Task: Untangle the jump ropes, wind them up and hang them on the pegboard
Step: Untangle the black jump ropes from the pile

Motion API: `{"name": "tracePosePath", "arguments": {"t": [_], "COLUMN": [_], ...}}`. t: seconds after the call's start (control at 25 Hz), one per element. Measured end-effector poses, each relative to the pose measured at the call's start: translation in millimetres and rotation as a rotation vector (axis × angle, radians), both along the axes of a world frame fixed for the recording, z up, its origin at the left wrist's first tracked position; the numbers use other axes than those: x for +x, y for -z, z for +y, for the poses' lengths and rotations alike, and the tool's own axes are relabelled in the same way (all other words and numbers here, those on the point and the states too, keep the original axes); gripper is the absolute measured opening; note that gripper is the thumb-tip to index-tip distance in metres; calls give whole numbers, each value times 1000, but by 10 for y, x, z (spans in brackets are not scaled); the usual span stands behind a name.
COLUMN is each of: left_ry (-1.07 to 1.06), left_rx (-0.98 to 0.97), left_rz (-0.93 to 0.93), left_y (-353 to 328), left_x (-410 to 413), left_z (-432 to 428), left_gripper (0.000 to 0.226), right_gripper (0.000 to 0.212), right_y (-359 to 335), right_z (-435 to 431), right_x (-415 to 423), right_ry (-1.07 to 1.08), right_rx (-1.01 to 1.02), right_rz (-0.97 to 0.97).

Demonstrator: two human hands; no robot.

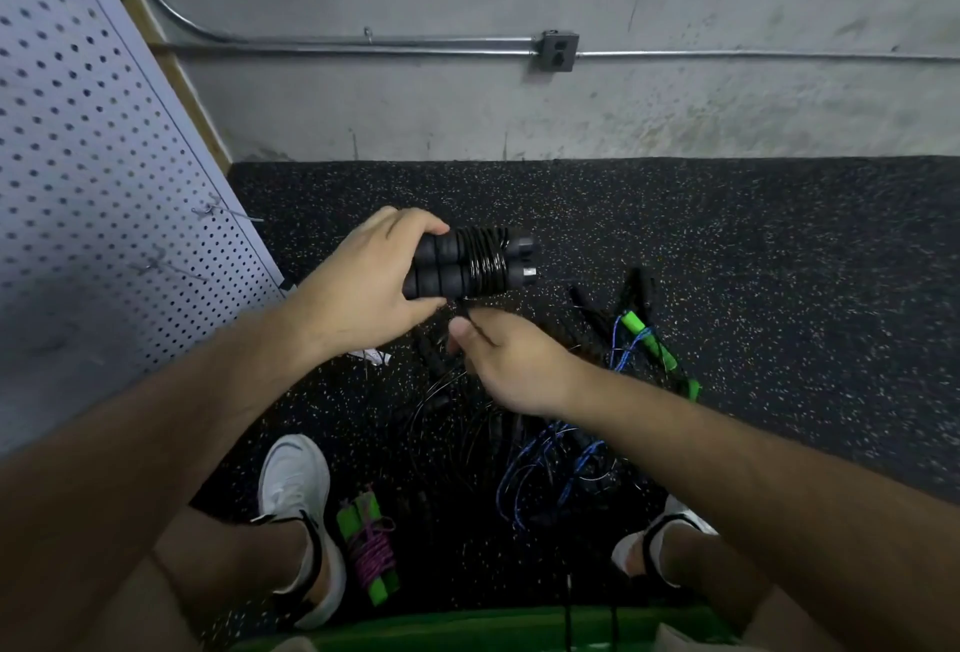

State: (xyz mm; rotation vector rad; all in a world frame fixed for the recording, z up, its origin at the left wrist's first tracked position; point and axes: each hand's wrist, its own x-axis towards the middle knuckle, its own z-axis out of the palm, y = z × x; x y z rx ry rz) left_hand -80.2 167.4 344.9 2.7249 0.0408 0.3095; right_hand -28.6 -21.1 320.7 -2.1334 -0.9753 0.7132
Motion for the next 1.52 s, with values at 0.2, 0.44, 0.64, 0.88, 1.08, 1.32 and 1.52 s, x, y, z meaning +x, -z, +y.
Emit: {"name": "tracePosePath", "arguments": {"t": [0.2, 0.44, 0.64, 0.88, 1.08, 1.32, 1.52], "left_ry": [-33, 132, 307, 284, 107, 38, 41], "left_rx": [45, 87, 63, -119, -136, 11, 77], "left_rz": [64, 126, 146, 84, 59, 165, 197], "left_y": [212, 320, 274, -66, -130, 90, 191], "left_x": [64, 15, -131, -346, -232, -78, -87], "left_z": [275, 64, -308, -523, -335, -138, -89], "left_gripper": [57, 58, 59, 67, 68, 64, 57], "right_gripper": [40, 34, 36, 31, 32, 33, 29], "right_y": [-524, -931, -730, -343, 273, 14, -456], "right_z": [-184, -349, -348, -398, -270, -45, -239], "right_x": [-216, 178, 771, 1082, 606, -198, -321], "right_ry": [-151, -196, -166, -54, -95, -280, -397], "right_rx": [-106, -132, -154, -3, -151, -280, -249], "right_rz": [-155, -741, -869, -522, -232, -339, -757]}}
